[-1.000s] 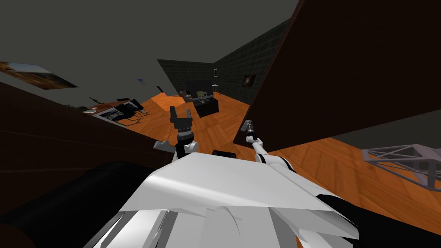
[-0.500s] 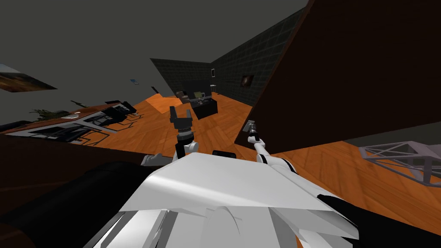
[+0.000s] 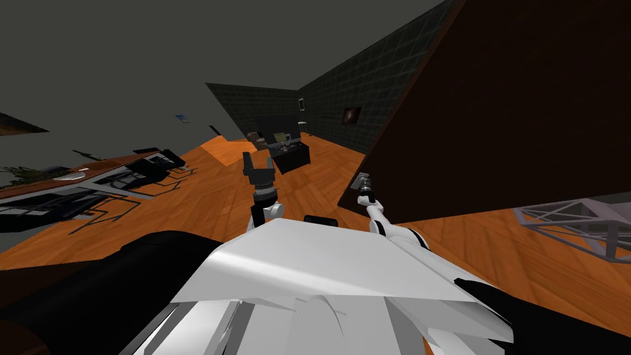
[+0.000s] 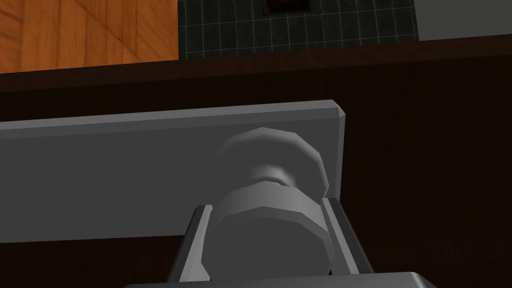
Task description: Push the door open
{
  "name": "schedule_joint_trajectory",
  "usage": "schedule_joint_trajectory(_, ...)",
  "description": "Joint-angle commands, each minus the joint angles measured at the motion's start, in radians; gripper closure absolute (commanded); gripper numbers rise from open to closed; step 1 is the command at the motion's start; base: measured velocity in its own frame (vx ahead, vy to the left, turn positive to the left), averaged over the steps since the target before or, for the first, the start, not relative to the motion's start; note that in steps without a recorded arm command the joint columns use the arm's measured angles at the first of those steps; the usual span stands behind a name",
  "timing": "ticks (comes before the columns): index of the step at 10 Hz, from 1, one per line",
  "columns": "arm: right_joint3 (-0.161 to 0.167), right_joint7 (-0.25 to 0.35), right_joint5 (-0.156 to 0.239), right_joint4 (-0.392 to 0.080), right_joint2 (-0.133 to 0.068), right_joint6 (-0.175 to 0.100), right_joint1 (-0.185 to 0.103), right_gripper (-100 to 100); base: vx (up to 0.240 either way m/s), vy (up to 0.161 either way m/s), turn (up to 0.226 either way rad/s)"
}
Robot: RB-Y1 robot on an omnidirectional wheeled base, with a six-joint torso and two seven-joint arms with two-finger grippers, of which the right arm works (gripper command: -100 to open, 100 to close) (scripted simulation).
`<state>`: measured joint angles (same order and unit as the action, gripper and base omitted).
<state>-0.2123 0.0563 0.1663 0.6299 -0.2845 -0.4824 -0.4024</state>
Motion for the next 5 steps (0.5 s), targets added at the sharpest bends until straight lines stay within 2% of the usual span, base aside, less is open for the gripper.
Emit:
schedule_joint_trajectory(1,-0.018,-0.007,0.005,-0.008,-0.006,-0.004,-0.004,100,0.173,0.124,-0.068)
schedule_joint_trajectory(2,-0.027,-0.011,0.008,-0.010,-0.009,-0.005,-0.003,100,0.172,0.120,-0.062)
schedule_joint_trajectory(3,-0.018,-0.004,0.005,-0.034,-0.014,-0.015,-0.010,100,0.075,0.044,-0.047)
schedule_joint_trajectory(4,-0.037,-0.009,0.012,-0.038,-0.023,-0.018,-0.008,100,0.132,0.041,-0.052)
schedule_joint_trajectory(5,-0.040,-0.011,0.014,-0.039,-0.025,-0.018,-0.008,100,0.202,0.055,-0.064)
